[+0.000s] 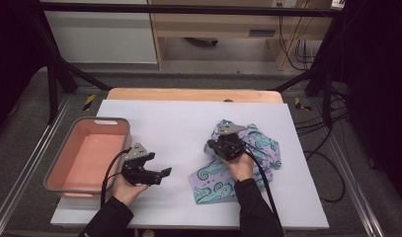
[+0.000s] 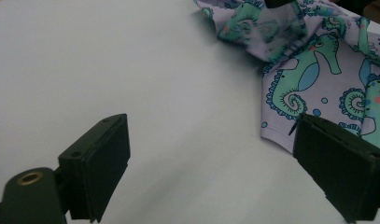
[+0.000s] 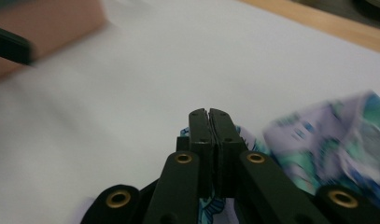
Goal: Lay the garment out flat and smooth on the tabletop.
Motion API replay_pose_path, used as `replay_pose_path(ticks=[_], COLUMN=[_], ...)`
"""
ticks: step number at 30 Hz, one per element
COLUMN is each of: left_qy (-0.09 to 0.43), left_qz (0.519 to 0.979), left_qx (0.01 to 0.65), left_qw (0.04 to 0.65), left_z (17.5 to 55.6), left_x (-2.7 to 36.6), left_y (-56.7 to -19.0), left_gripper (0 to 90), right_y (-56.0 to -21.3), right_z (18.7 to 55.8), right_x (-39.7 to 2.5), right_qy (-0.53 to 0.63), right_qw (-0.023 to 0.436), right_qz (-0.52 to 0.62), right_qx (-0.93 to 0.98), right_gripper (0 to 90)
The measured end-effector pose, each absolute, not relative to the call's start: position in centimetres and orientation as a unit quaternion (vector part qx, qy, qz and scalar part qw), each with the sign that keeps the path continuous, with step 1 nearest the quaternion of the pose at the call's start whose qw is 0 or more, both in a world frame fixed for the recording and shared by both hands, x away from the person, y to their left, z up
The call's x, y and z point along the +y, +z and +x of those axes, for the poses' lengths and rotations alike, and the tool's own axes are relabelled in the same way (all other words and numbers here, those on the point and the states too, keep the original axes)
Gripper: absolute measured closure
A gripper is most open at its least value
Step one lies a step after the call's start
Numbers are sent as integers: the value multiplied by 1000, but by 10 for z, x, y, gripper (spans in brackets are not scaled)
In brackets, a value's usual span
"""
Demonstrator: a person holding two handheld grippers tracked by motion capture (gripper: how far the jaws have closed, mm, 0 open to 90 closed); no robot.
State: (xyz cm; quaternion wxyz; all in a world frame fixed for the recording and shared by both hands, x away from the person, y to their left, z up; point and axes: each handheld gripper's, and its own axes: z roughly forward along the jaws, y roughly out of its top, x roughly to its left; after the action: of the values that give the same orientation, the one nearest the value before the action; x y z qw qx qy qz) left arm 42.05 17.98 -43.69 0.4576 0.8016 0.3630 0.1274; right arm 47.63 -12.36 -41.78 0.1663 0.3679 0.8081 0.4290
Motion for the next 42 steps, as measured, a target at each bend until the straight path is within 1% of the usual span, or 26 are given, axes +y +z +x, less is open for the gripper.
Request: replay_pose_path(ticks=[2, 4, 6, 9, 11, 12, 13, 14, 16, 18, 22, 24, 27, 29, 33, 36, 37, 38, 39, 40, 41, 42], left_qy=[128, 128, 128, 128, 128, 127, 126, 125, 123, 124, 120, 115, 105, 104, 103, 92, 83, 72, 65, 59, 57, 60], left_qz=[800, 799, 797, 797, 798, 797, 797, 798, 799, 801, 799, 800, 811, 819, 834, 833, 833, 830, 832, 833, 834, 836], left_qx=[364, 365, 366, 366, 365, 365, 365, 364, 364, 365, 374, 377, 376, 375, 375, 380, 379, 381, 381, 381, 383, 383], left_qw=[460, 461, 462, 463, 462, 464, 464, 464, 462, 459, 456, 453, 436, 420, 391, 392, 395, 400, 399, 397, 394, 389], left_z=[420, 420, 420, 420, 420, 420, 420, 421, 421, 423, 434, 443, 457, 464, 476, 482, 483, 484, 485, 485, 485, 485], left_x=[181, 182, 183, 183, 183, 183, 183, 182, 180, 177, 167, 157, 141, 131, 114, 108, 108, 107, 106, 106, 104, 103], left_y=[-436, -436, -436, -435, -435, -435, -435, -434, -434, -433, -433, -436, -444, -451, -463, -468, -469, -471, -472, -473, -474, -475], left_gripper=[106, 106, 106, 106, 106, 106, 106, 106, 106, 106, 107, 113, 166, 215, 282, 366, 414, 508, 508, 602, 602, 639], right_y=[-403, -399, -396, -400, -406, -409, -409, -407, -401, -395, -397, -399, -408, -414, -425, -432, -434, -440, -440, -444, -444, -446], right_z=[468, 465, 461, 462, 464, 464, 464, 464, 463, 460, 451, 449, 442, 436, 423, 414, 411, 406, 406, 403, 403, 403], right_x=[-104, -97, -79, -69, -63, -67, -67, -72, -86, -105, -151, -158, -179, -191, -210, -215, -215, -214, -214, -211, -211, -209], right_qy=[456, 464, 472, 467, 457, 468, 468, 470, 472, 484, 475, 468, 453, 448, 440, 430, 426, 424, 424, 416, 416, 413], right_qw=[151, 146, 136, 132, 132, 142, 142, 145, 167, 186, 206, 210, 213, 214, 205, 197, 193, 185, 185, 184, 184, 187], right_qz=[330, 320, 300, 294, 297, 303, 303, 314, 328, 344, 383, 391, 405, 412, 424, 429, 430, 424, 424, 420, 420, 419], right_qx=[813, 813, 818, 824, 828, 818, 818, 812, 801, 783, 765, 764, 765, 764, 765, 770, 772, 779, 779, 785, 785, 787], right_gripper=[890, 890, 890, 887, 866, 701, 701, 630, 500, 431, 228, 213, 196, 196, 206, 213, 222, 226, 226, 238, 238, 250])
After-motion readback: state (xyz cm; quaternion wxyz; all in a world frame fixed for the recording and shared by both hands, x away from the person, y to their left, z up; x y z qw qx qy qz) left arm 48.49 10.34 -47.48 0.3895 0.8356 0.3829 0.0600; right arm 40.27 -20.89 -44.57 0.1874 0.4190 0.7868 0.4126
